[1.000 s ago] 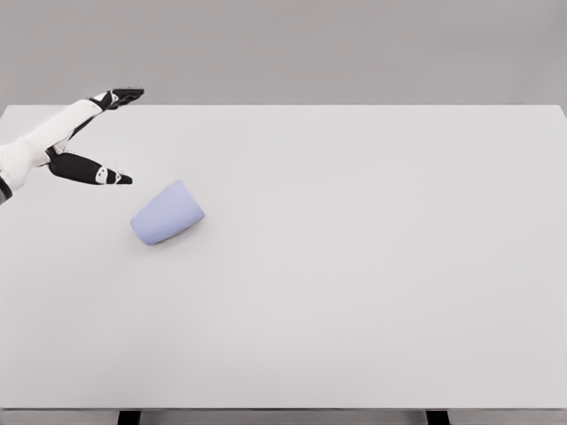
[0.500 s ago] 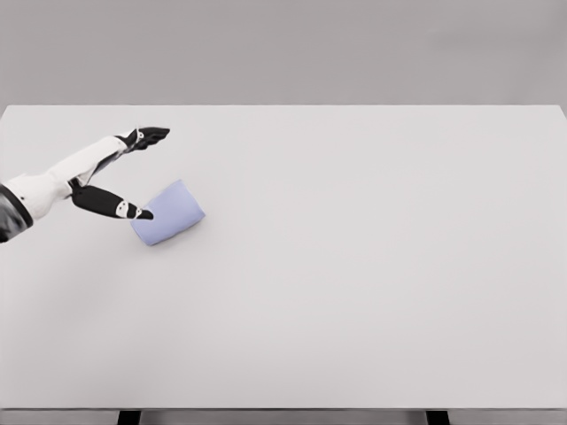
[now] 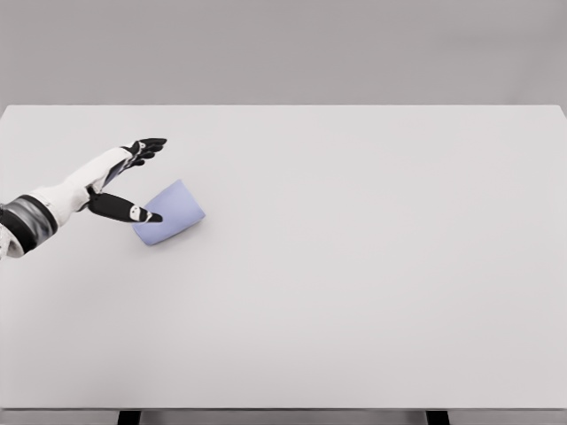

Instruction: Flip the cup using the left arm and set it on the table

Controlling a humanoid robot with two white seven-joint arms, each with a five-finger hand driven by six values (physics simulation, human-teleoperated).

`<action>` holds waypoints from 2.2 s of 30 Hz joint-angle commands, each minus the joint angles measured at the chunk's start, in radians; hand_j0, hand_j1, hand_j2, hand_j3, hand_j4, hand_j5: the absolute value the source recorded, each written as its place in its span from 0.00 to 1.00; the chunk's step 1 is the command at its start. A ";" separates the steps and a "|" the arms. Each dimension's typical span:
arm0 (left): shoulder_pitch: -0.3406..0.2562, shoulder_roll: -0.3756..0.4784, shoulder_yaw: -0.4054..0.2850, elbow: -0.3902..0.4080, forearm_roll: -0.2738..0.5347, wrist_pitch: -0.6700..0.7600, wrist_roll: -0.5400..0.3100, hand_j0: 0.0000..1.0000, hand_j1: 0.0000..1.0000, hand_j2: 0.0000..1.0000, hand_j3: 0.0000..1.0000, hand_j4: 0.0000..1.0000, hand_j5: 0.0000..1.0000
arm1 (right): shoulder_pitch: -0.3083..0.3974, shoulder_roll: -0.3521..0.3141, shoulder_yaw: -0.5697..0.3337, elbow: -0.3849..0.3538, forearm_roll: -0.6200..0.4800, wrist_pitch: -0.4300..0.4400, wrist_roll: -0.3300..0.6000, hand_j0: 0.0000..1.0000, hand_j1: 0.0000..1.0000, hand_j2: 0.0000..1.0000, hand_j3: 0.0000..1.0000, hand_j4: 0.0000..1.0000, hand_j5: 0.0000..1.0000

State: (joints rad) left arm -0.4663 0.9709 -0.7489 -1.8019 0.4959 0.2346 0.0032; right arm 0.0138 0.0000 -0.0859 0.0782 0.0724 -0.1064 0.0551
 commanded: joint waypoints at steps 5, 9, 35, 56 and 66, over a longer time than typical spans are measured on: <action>0.000 -0.026 -0.003 -0.001 0.000 0.014 0.015 1.00 1.00 1.00 1.00 1.00 1.00 | 0.000 0.000 0.000 0.000 0.000 -0.001 0.000 1.00 1.00 1.00 1.00 1.00 1.00; 0.005 -0.029 -0.020 -0.002 0.000 -0.006 0.015 1.00 1.00 1.00 1.00 1.00 1.00 | 0.000 0.000 0.000 0.000 0.000 -0.001 0.000 1.00 1.00 1.00 1.00 1.00 1.00; 0.005 -0.057 -0.024 -0.001 0.000 0.115 0.018 1.00 1.00 1.00 1.00 1.00 1.00 | 0.000 0.000 0.000 0.000 0.001 0.001 0.000 1.00 1.00 1.00 1.00 1.00 1.00; -0.029 -0.116 -0.024 0.001 -0.003 0.238 0.061 1.00 1.00 1.00 1.00 1.00 1.00 | 0.000 0.000 0.000 0.000 0.001 -0.001 0.000 1.00 1.00 1.00 1.00 1.00 1.00; -0.031 -0.118 -0.032 0.001 -0.005 0.259 0.061 1.00 1.00 1.00 1.00 1.00 1.00 | 0.000 0.000 0.000 0.000 0.001 0.001 0.000 1.00 1.00 1.00 1.00 1.00 1.00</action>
State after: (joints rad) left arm -0.4970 0.8525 -0.7803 -1.8007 0.4941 0.4898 0.0637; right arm 0.0138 0.0000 -0.0859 0.0782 0.0724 -0.1064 0.0551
